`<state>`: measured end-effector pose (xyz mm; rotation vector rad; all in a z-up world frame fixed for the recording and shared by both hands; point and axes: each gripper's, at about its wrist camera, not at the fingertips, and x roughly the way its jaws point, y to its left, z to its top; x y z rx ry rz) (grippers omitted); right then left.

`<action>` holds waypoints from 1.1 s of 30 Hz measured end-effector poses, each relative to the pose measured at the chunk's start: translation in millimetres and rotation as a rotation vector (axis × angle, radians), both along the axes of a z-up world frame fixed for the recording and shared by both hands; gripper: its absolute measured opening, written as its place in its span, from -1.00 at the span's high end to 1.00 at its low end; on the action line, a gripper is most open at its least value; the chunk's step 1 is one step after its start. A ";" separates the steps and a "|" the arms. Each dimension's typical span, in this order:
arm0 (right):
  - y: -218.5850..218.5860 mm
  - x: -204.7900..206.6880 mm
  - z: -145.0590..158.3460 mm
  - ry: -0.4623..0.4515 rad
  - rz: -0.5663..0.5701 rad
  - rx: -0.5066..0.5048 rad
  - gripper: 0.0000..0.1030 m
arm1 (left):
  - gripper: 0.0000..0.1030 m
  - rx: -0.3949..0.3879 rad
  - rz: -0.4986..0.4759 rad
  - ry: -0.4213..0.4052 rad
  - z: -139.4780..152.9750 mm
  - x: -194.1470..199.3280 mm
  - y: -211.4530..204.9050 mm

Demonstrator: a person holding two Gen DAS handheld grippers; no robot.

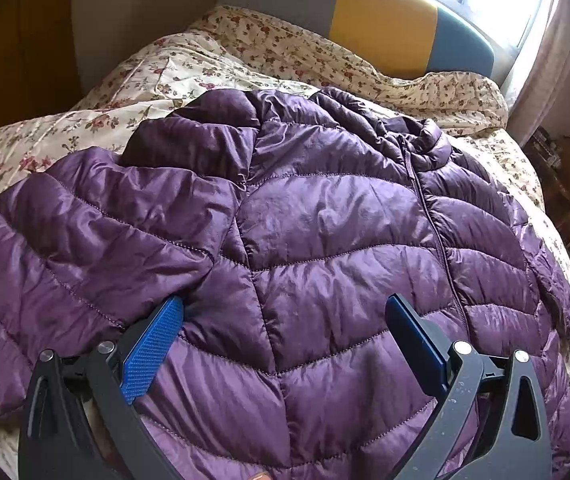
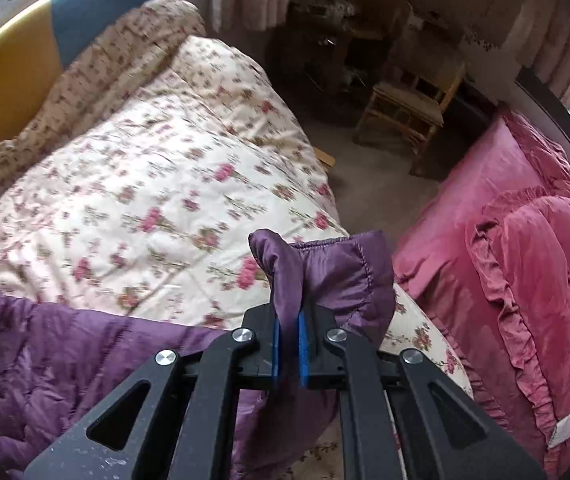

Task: Fold large clothes
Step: 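Carry the sleeve with the right tool across the jacket body toward the left tool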

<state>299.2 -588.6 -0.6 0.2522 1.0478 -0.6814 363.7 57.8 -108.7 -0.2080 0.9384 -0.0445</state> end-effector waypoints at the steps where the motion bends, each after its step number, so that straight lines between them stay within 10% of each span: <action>1: 4.8 1.8 3.4 -0.014 0.016 -0.001 0.89 | -0.94 -0.007 0.001 0.000 0.7 0.0 1.1; 33: 234.9 79.2 -28.0 -0.062 0.600 -0.067 0.90 | -0.94 0.014 -0.104 -0.011 -5.6 2.0 2.4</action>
